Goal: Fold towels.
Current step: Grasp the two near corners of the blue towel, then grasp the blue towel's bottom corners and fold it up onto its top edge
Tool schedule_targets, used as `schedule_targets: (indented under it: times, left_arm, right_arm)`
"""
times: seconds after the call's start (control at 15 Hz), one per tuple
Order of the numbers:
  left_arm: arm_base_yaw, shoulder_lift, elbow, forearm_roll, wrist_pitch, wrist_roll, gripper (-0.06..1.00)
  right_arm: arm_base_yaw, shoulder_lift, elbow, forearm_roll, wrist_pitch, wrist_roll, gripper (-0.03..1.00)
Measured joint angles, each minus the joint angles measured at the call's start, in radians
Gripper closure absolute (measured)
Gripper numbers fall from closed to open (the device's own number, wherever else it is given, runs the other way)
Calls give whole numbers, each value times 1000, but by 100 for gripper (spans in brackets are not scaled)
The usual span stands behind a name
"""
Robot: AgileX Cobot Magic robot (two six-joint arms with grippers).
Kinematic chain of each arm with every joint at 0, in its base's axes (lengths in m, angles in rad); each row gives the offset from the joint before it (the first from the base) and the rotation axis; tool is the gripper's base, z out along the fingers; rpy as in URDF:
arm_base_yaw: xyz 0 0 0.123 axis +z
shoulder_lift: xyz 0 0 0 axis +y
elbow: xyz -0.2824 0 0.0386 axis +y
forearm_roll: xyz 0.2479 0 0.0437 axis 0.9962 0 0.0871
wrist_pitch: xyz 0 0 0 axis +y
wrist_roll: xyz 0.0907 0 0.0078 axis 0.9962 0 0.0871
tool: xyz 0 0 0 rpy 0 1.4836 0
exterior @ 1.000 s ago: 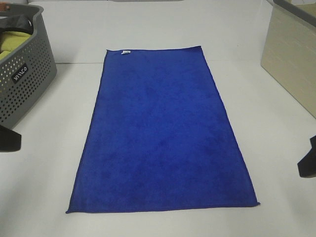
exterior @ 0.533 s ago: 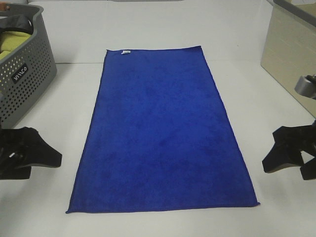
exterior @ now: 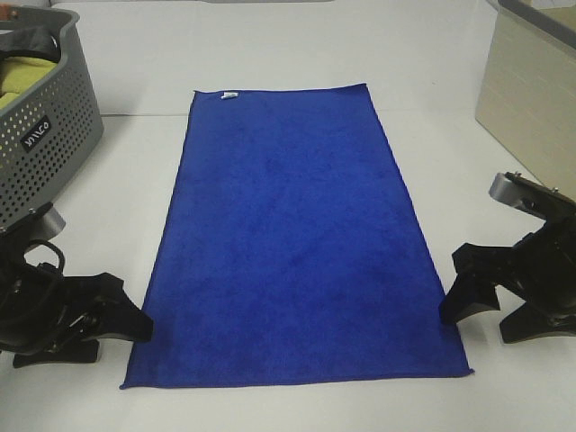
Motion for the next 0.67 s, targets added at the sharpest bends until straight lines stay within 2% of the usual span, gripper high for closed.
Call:
schedule_targets:
  times: [0.27,0.53,0.67]
  left_arm:
    - [0,69,-21,-131,41,156,22]
    - [0,161,-108,-149,134,164,22]
    - [-10,202,-134,-158,172,164,26]
  right_arm:
    - [0,103,-5,207,-12,-192,25]
    - [0,160,-17,330,22,-276,29]
    - [0,173,-17,387,34,-324,31]
